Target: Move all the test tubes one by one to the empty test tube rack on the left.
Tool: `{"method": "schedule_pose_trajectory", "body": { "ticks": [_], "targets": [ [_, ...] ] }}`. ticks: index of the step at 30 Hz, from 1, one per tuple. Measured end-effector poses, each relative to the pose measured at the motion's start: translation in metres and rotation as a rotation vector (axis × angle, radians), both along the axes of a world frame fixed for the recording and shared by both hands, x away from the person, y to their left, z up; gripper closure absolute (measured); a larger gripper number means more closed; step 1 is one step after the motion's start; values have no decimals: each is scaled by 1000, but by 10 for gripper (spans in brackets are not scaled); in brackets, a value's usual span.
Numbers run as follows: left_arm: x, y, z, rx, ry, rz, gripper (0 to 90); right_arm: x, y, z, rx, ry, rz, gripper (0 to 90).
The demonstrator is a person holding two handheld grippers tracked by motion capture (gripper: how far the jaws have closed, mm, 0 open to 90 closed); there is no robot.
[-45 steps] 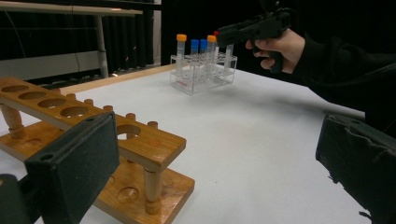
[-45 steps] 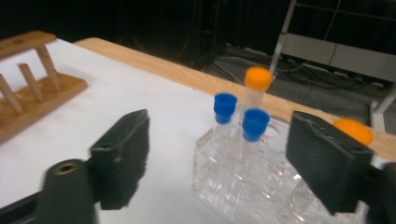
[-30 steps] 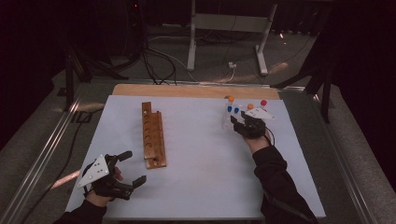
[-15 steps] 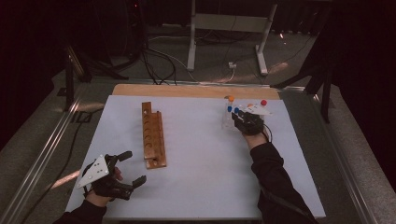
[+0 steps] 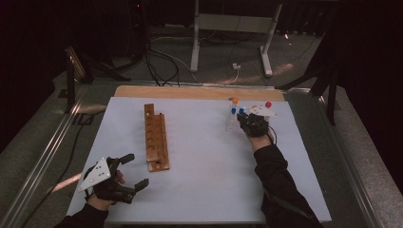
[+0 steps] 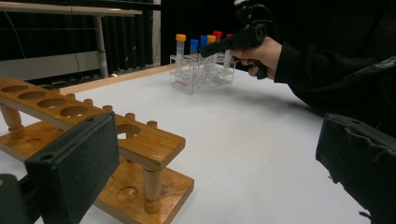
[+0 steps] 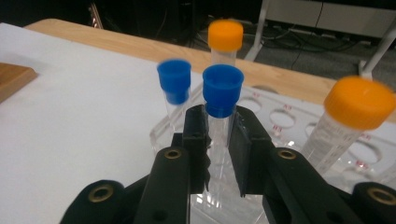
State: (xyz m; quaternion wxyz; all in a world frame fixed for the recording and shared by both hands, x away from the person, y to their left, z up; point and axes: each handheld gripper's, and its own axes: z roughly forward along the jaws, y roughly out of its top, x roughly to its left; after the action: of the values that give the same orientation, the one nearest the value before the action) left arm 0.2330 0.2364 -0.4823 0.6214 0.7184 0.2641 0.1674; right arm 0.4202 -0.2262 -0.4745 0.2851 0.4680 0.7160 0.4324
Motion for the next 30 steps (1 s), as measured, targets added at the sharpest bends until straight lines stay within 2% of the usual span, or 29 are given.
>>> {"method": "schedule_pose_trajectory", "body": {
  "ticks": [12, 16, 21, 23, 27, 28, 30],
  "targets": [
    [-1, -1, 2, 6, 0, 7, 6, -9, -3, 37, -27, -60, 30, 770],
    [-1, -2, 7, 2, 29, -4, 6, -16, -4, 52, -27, -78, 53, 770],
    [0, -6, 16, 6, 47, -19, 6, -27, -1, 65, -38, -90, 106, 770],
    [3, -7, 23, -24, 66, -51, 5, -32, 1, 68, -45, -87, 136, 769],
    [8, -12, 38, -38, 13, -65, 6, -43, 6, 73, -41, -74, 198, 769],
    [10, -13, 43, -35, 5, -62, 6, -49, 10, 74, -39, -71, 230, 769],
    [14, -17, 53, -38, -3, -73, 6, -52, 12, 75, -37, -68, 247, 769]
  ]
}}
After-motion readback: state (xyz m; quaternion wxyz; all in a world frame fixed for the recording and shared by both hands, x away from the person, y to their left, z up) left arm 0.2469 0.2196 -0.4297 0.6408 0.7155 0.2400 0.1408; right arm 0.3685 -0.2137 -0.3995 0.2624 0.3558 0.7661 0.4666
